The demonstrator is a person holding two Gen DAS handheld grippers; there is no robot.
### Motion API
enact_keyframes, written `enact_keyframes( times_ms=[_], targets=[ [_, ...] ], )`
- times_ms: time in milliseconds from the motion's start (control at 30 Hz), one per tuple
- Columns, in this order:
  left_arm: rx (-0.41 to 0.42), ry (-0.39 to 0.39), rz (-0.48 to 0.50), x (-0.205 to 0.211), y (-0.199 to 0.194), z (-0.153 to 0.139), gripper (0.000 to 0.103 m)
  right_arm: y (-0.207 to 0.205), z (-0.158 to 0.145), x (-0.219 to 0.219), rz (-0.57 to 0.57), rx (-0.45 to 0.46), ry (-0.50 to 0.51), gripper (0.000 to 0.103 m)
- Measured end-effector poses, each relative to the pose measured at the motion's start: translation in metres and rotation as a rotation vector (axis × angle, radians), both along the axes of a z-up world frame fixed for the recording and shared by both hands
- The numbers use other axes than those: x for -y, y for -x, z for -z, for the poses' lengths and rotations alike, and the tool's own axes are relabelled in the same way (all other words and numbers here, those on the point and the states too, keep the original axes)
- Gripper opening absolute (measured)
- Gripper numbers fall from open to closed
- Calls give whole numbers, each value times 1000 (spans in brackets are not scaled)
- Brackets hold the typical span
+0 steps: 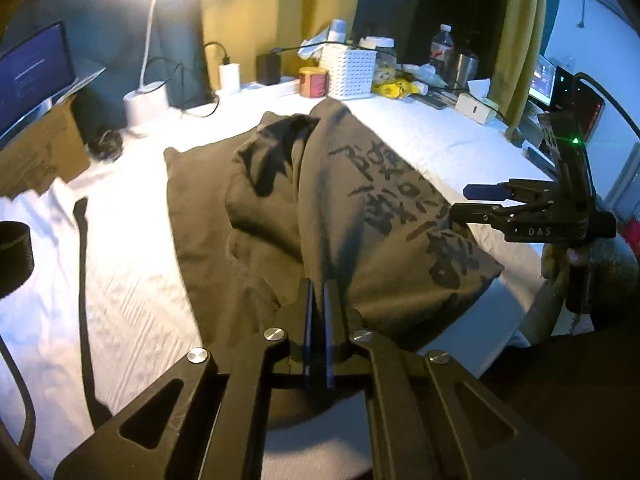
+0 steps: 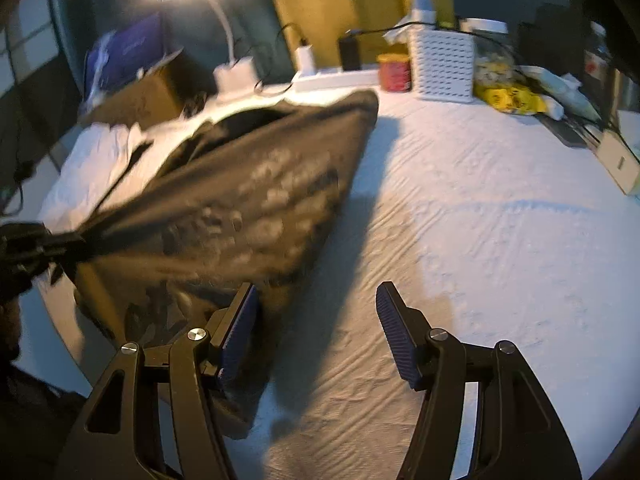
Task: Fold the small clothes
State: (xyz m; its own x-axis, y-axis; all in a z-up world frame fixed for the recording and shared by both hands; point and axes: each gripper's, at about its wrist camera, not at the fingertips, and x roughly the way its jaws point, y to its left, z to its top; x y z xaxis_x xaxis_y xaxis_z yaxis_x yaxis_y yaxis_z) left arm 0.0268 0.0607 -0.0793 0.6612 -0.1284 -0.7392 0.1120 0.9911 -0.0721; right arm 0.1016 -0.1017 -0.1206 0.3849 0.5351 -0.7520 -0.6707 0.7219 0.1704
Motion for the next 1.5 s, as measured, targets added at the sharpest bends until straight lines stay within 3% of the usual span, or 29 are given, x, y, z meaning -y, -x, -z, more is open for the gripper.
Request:
enact_keyframes(
  times_ms=[300, 467, 600, 667, 700, 733, 833, 1233, 1467, 1500],
  targets=[
    [-72, 24, -60, -15, 20, 22, 1, 16, 6, -18, -64, 19, 59, 65],
    [-46, -26, -161, -29, 20, 12, 2, 9, -4, -16, -47, 42, 45, 65],
    [-32, -30, -182, -38, 5, 5, 6, -2, -12, -16, -38, 56, 36, 65],
    [-22, -43, -171, -38, -7, 1, 31, -8, -14, -16, -34, 61, 35, 65],
    [-15, -42, -168, -39, -12, -1, 62, -12, -16, -16, -30, 63, 32, 65],
    [2, -32, -166, -39, -18, -3, 77, -16, -17, -15, -25, 64, 29, 65],
    [17, -18, -147, -37, -39, -9, 77, -28, -19, -14, -9, 64, 23, 65],
    [34, -96, -46, -33, -131, -5, 77, -72, -8, -16, 26, 31, 30, 65],
    [26, -153, 37, -31, -173, 11, 77, -93, -1, -25, 31, 12, 41, 65],
    [24, -155, 53, -32, -178, 14, 70, -97, -1, -27, 32, 13, 42, 65]
  ],
)
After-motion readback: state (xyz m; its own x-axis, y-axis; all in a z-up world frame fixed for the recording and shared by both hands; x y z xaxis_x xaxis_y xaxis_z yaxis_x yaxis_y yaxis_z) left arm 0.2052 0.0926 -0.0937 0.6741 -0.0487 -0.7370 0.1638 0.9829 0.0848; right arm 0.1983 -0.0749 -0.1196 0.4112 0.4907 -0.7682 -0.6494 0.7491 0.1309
